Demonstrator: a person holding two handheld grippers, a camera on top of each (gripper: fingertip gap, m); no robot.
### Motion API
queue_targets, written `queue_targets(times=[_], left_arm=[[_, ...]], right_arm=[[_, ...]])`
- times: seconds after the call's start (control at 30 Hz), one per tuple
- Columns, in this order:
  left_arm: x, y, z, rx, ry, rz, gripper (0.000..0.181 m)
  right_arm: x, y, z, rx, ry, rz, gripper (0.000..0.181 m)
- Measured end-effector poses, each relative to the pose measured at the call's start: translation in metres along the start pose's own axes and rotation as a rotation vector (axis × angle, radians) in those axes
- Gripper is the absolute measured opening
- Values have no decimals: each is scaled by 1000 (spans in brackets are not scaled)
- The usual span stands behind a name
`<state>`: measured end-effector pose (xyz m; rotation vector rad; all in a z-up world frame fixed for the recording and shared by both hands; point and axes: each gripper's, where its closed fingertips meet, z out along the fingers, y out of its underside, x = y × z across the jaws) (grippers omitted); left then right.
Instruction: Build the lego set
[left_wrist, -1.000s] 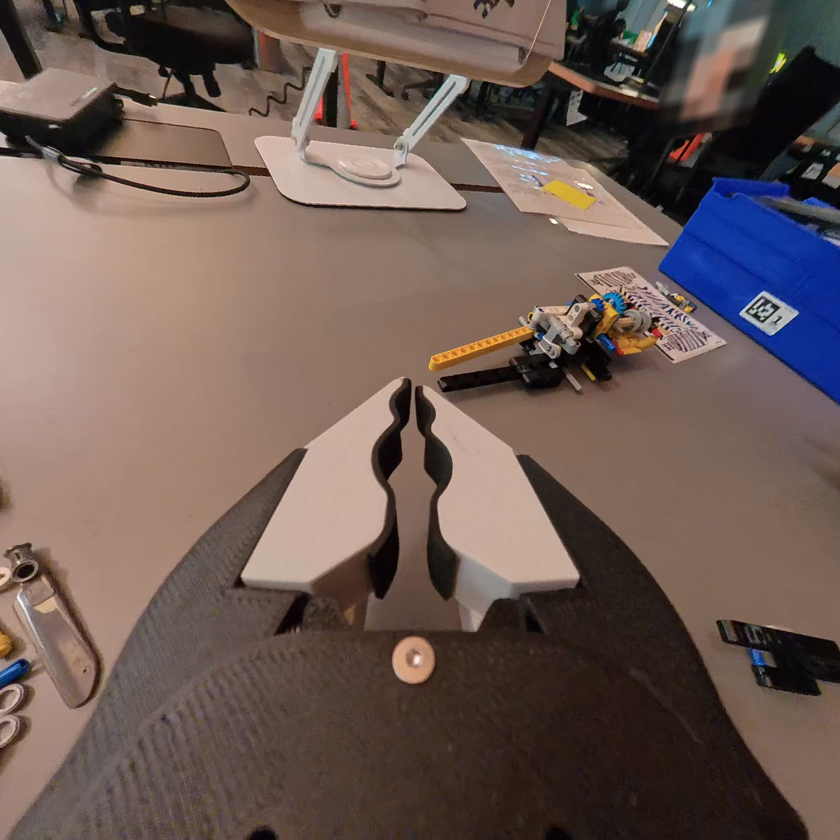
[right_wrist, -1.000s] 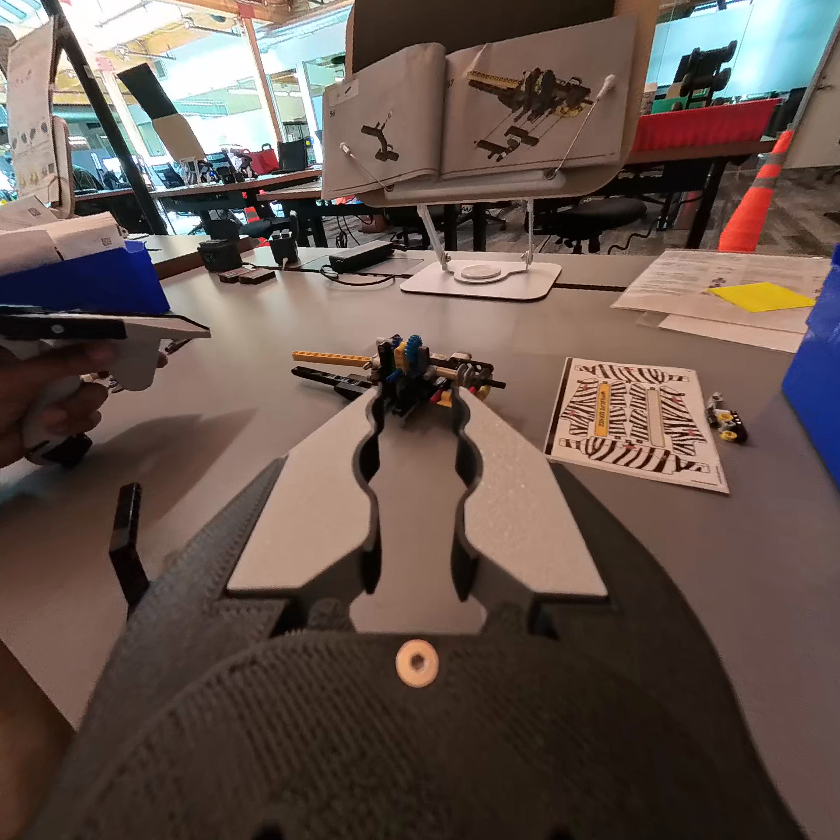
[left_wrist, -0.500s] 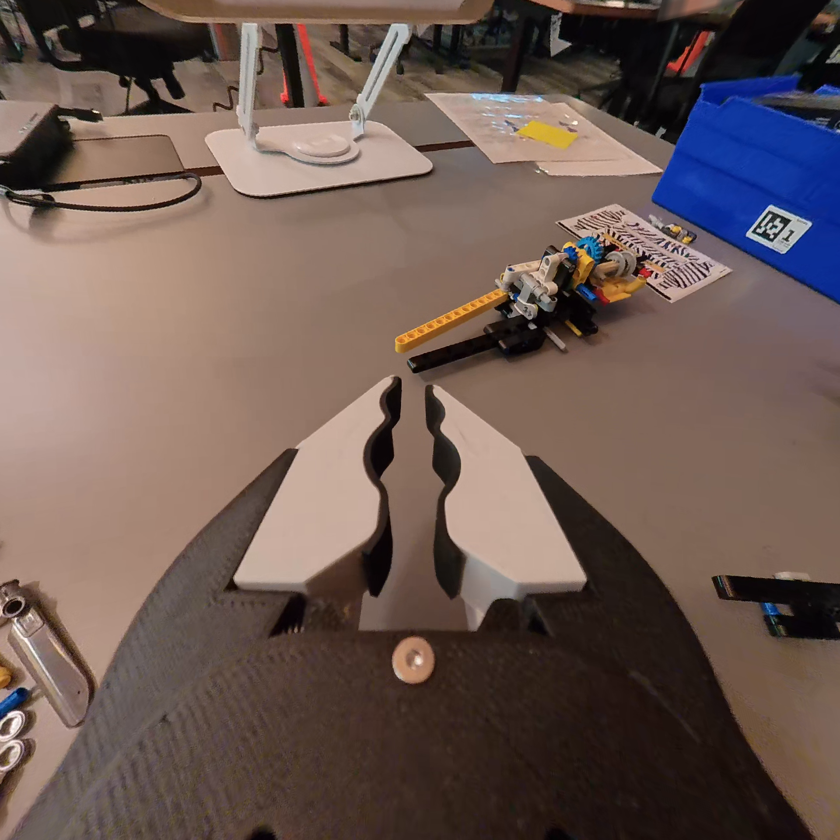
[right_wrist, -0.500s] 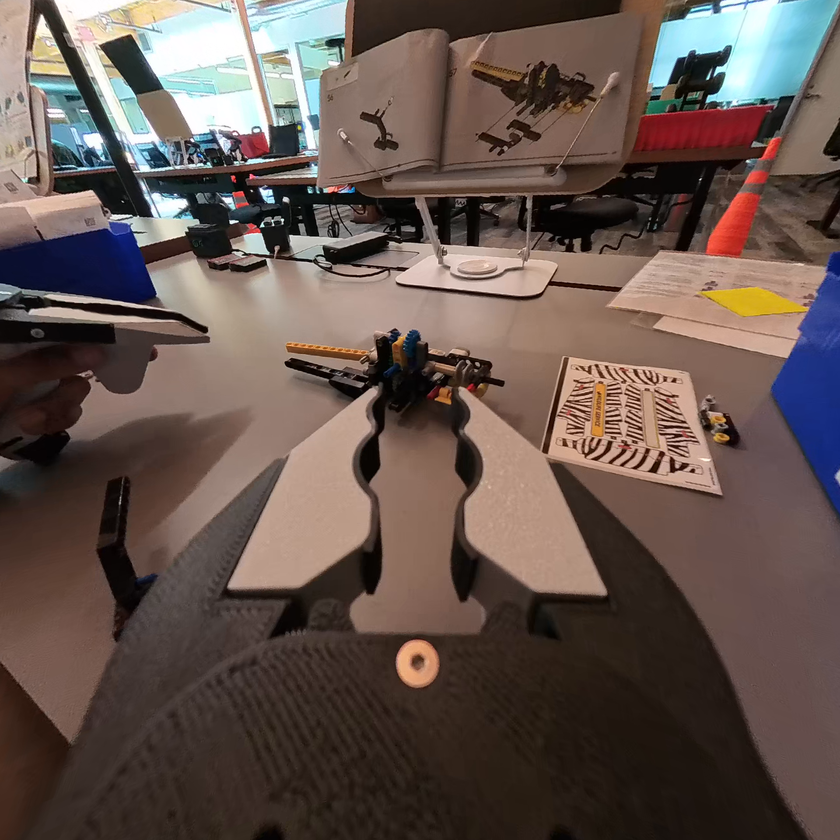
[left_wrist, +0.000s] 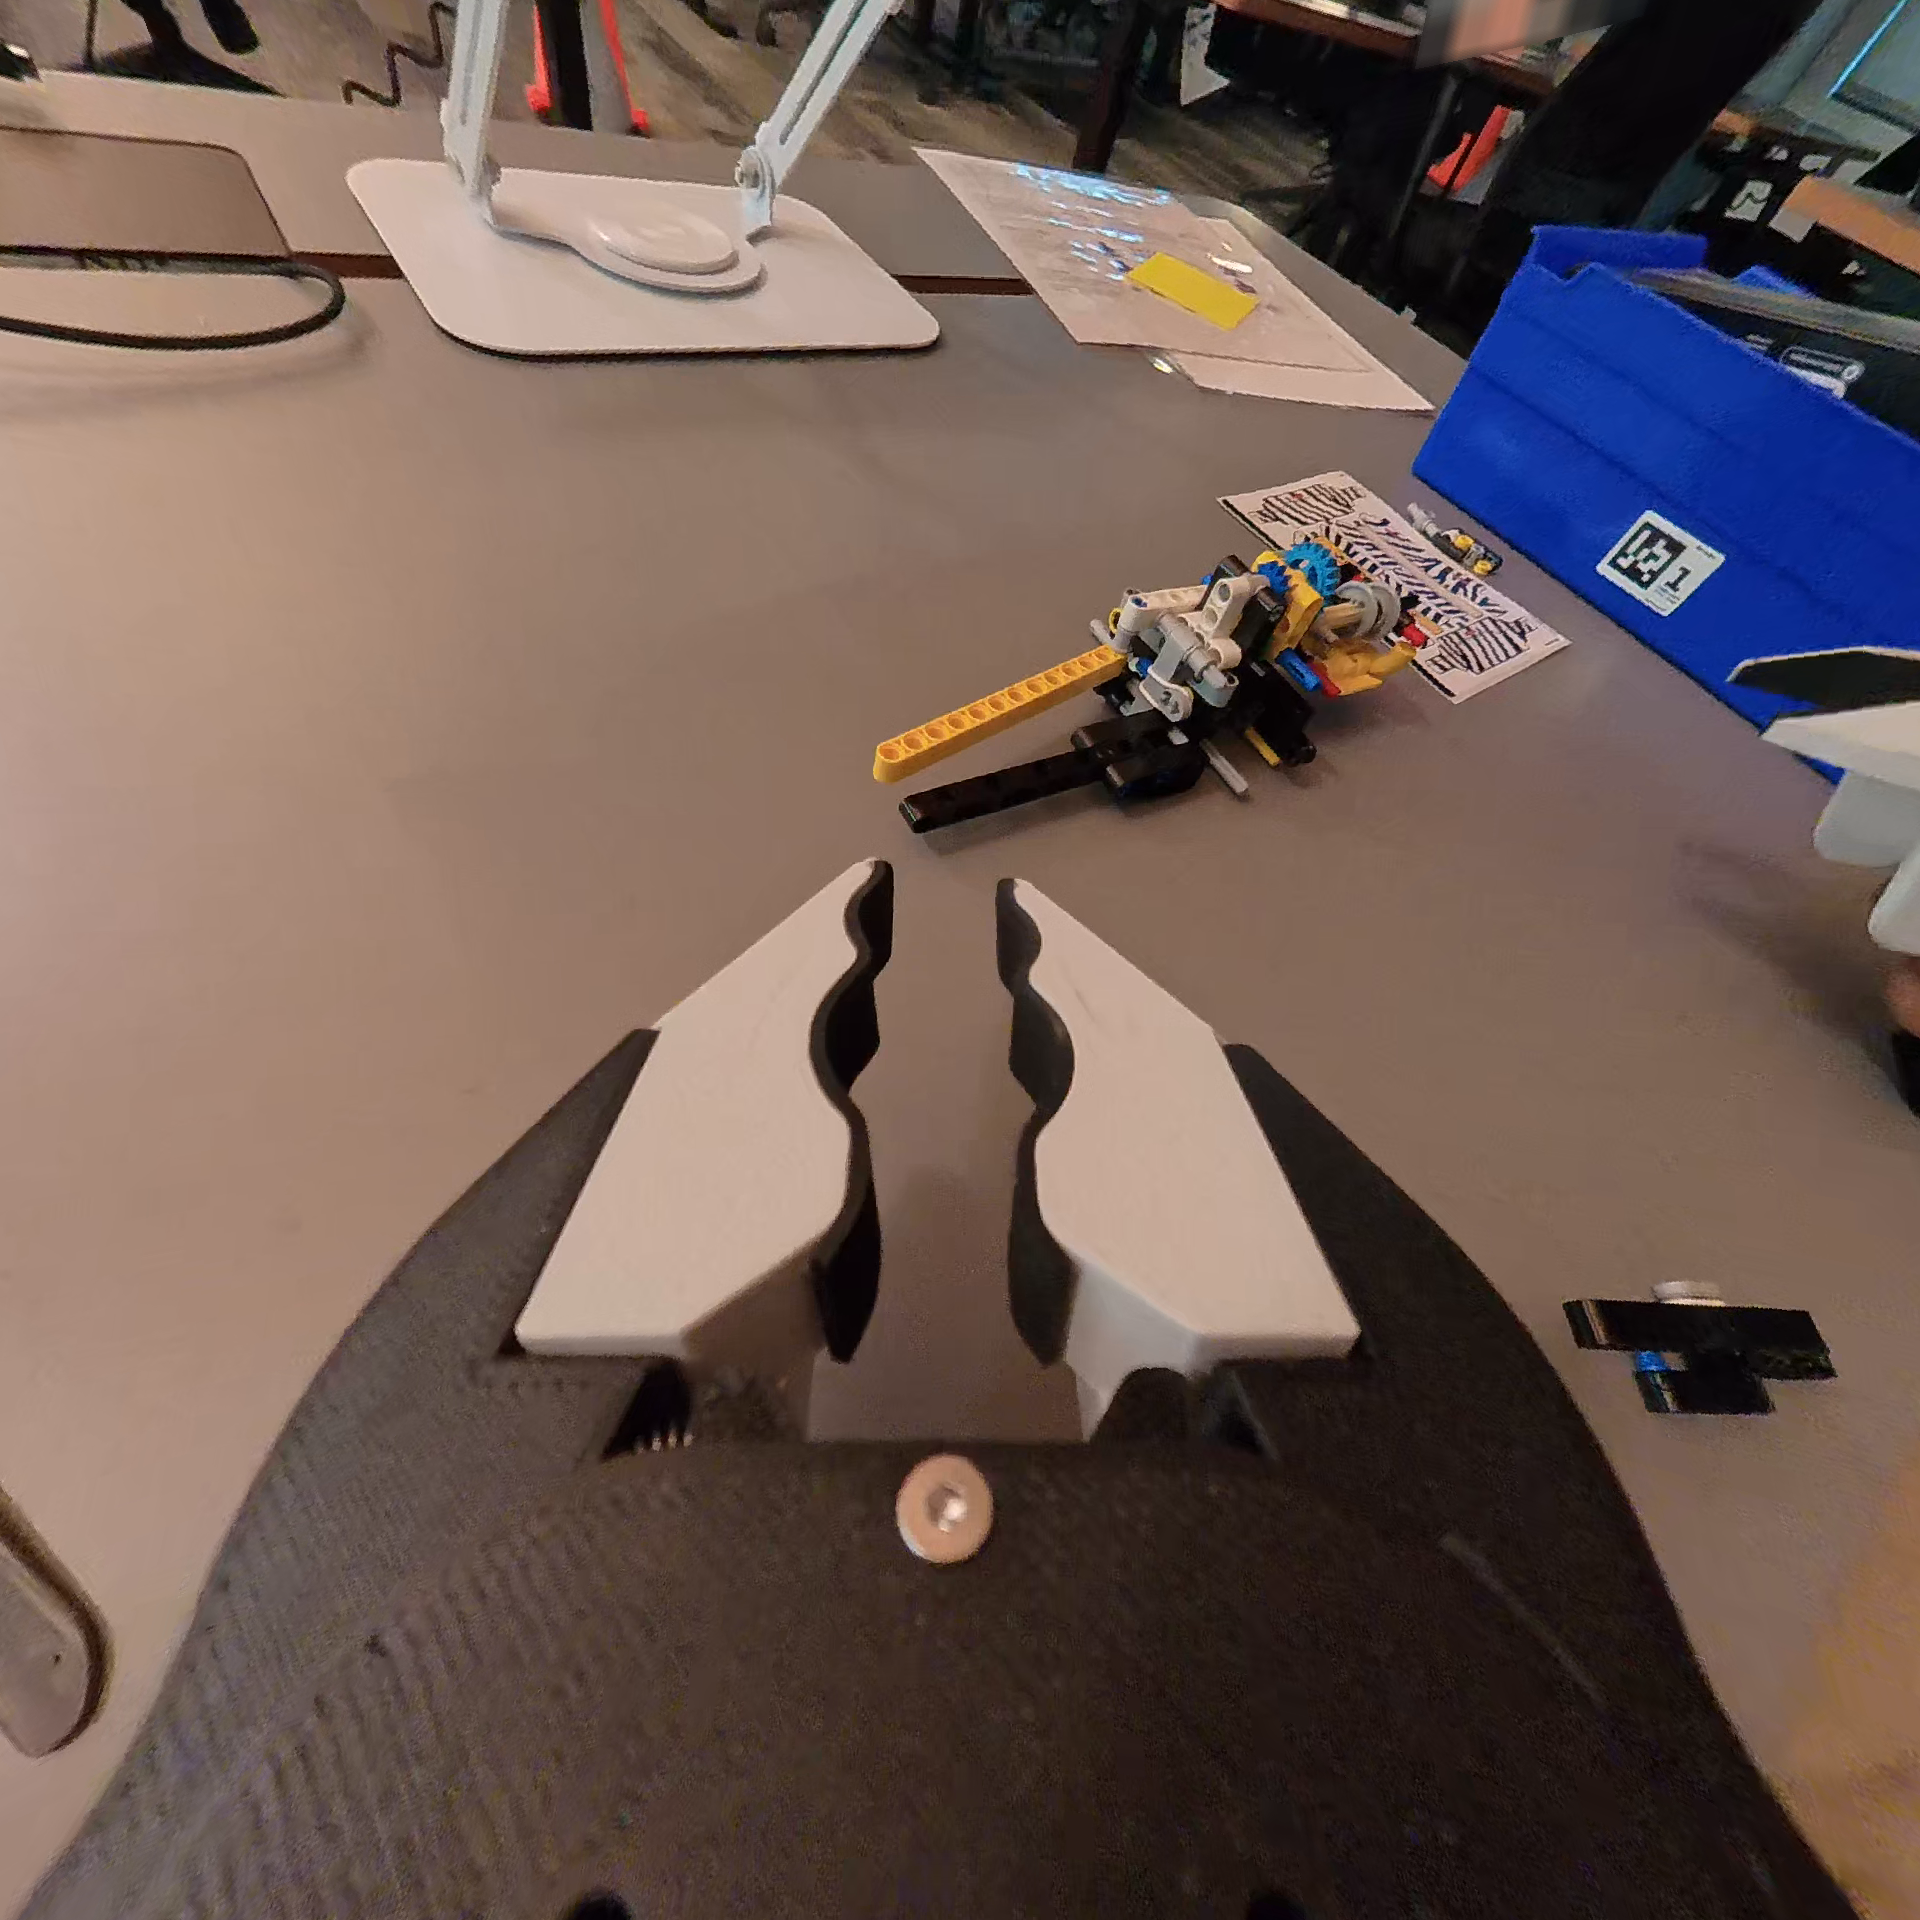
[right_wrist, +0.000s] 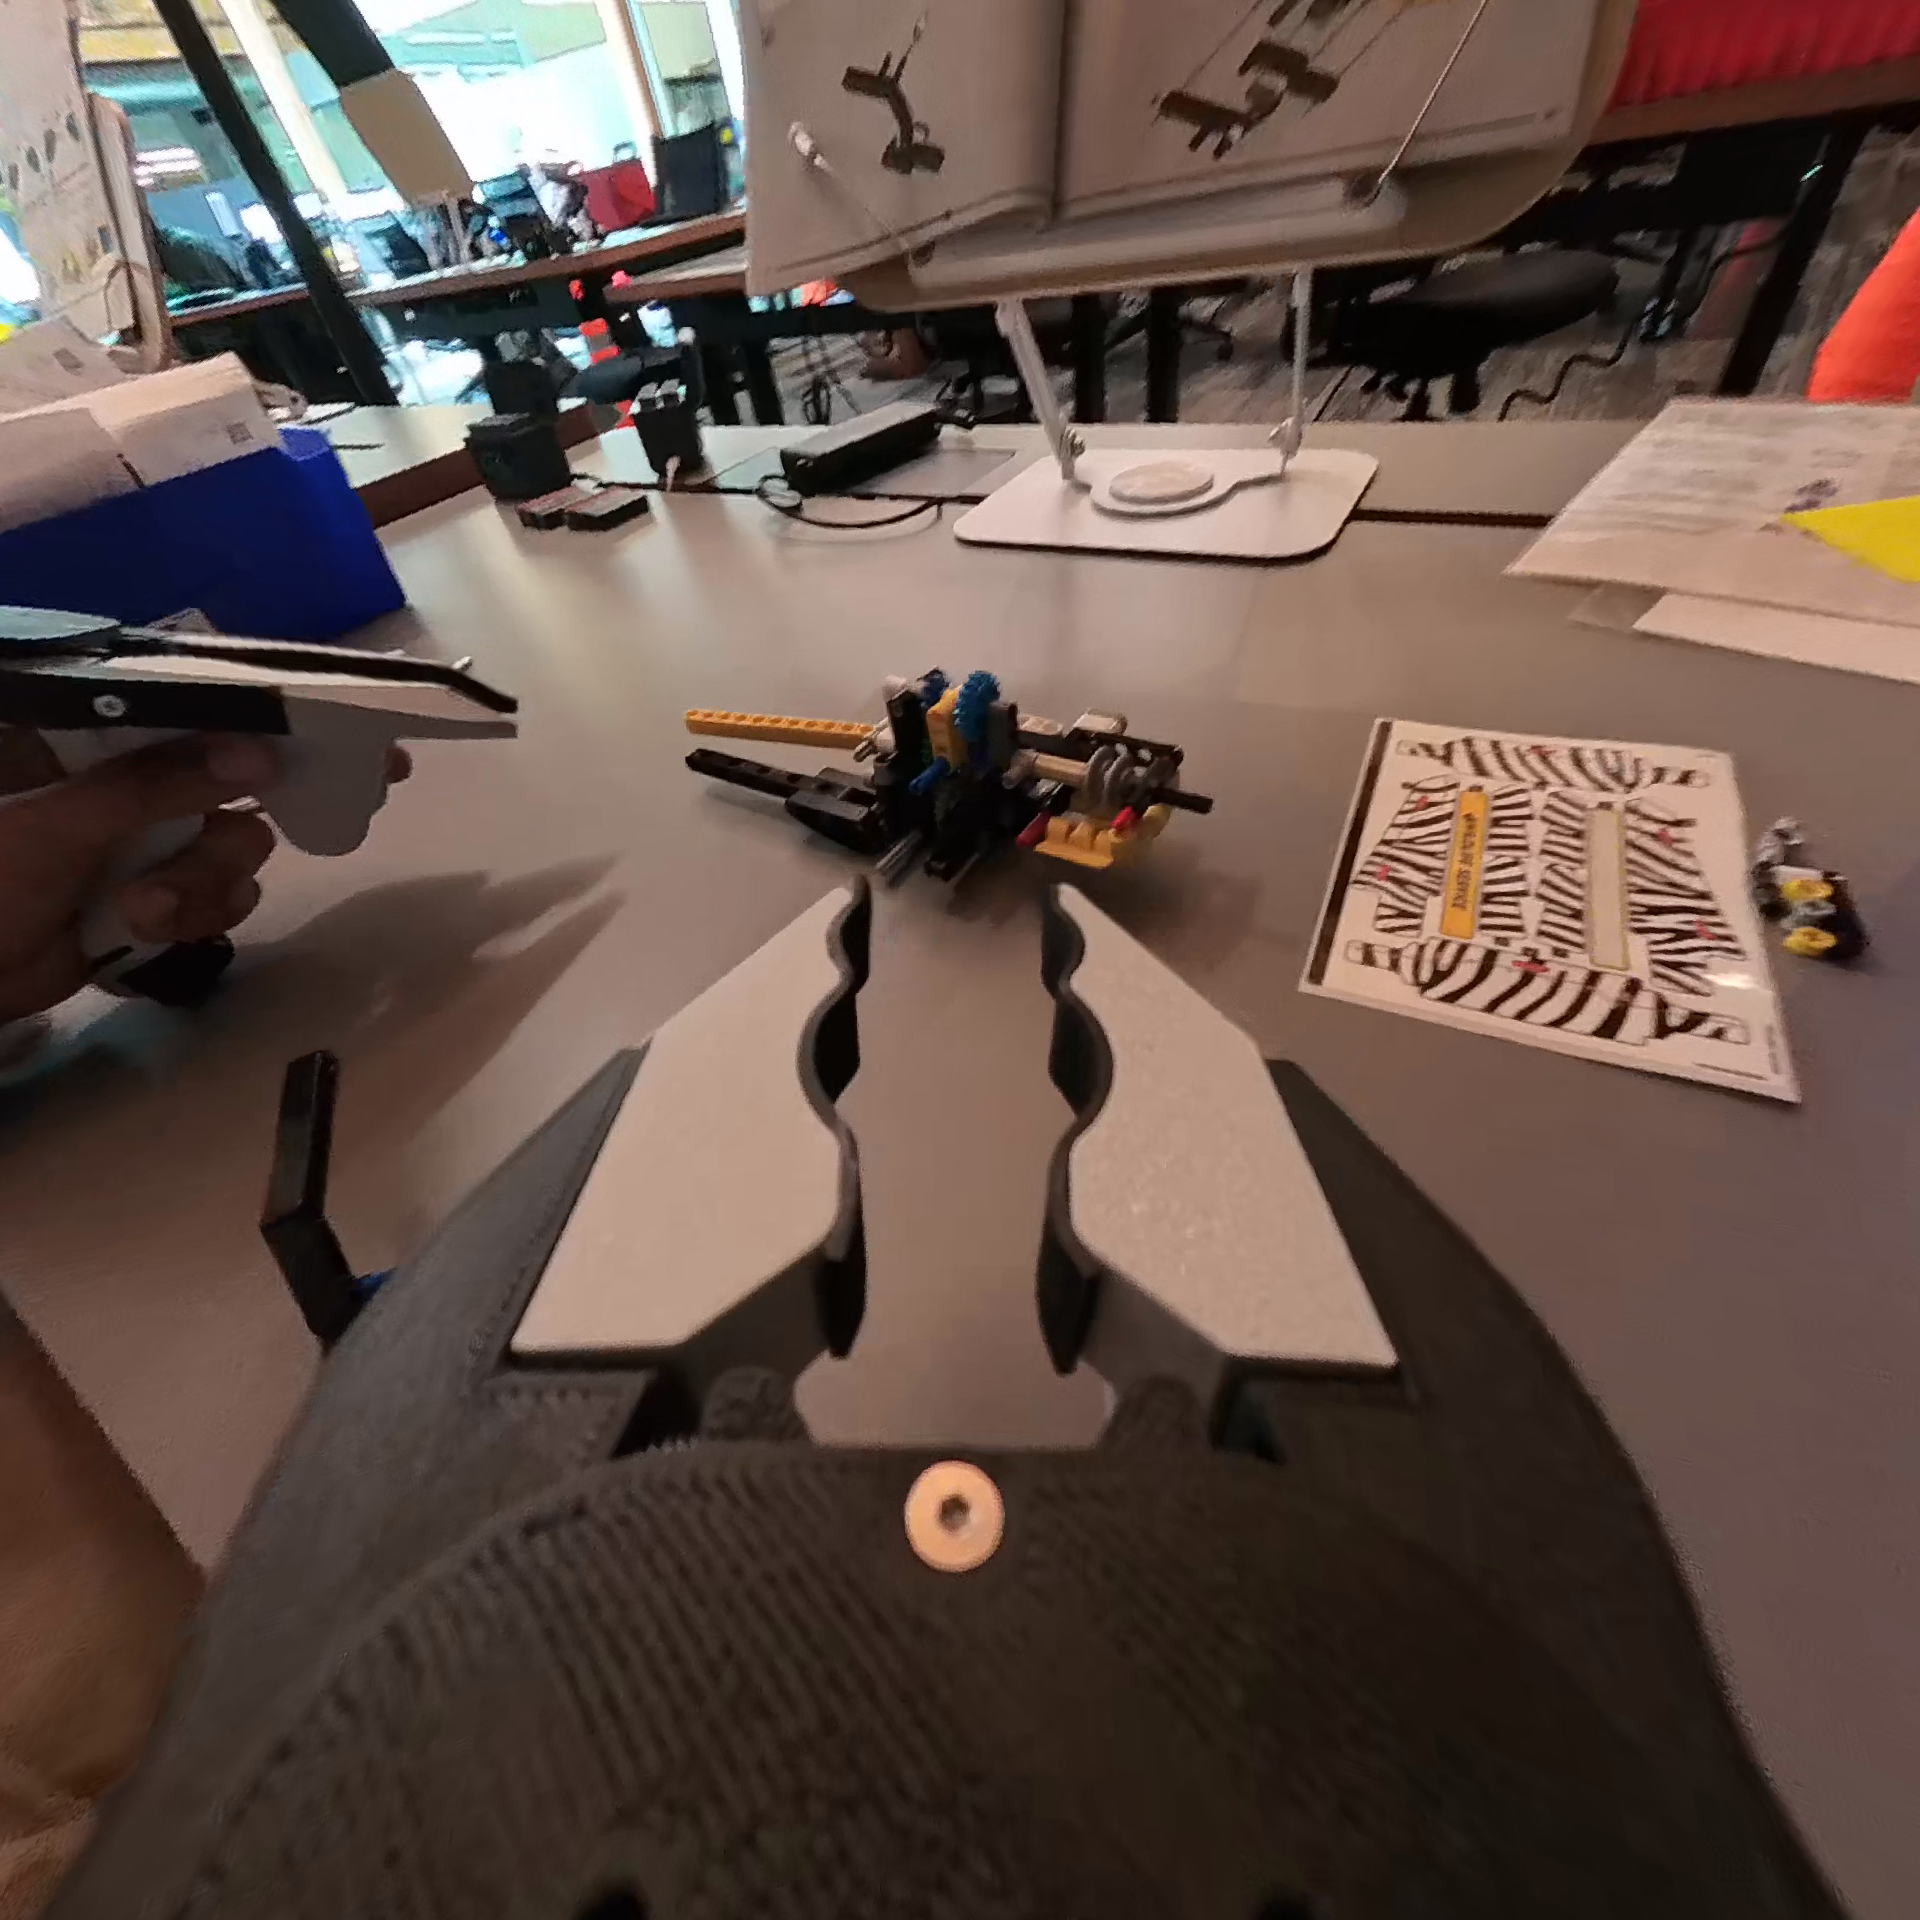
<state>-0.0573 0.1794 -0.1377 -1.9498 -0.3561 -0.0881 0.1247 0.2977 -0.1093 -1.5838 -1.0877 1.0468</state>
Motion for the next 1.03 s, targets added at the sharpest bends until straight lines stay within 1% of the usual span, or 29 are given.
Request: queue_targets(times=[0.07,0.2,0.33,0.53,0.77,1.03], left_arm=[[0,2,1,-13,6,-8,19],[1,-1,-1,10,2,0,19],[6,0,-4,18,35,-34,20],[5,0,-4,19,47,-50,21],[4,-1,-5,28,65,-85,21],[8,7,3,-37,89,-83,23]], right_arm=[[-3,2,2,-19,-39,22,33],[-1,1,1,-9,-44,45,30],[-7,7,7,-55,-46,-8,30],[-19,21,18,-153,-66,-91,33],[-21,17,15,-119,-56,-120,30],[-22,14,11,-98,-49,-105,30]])
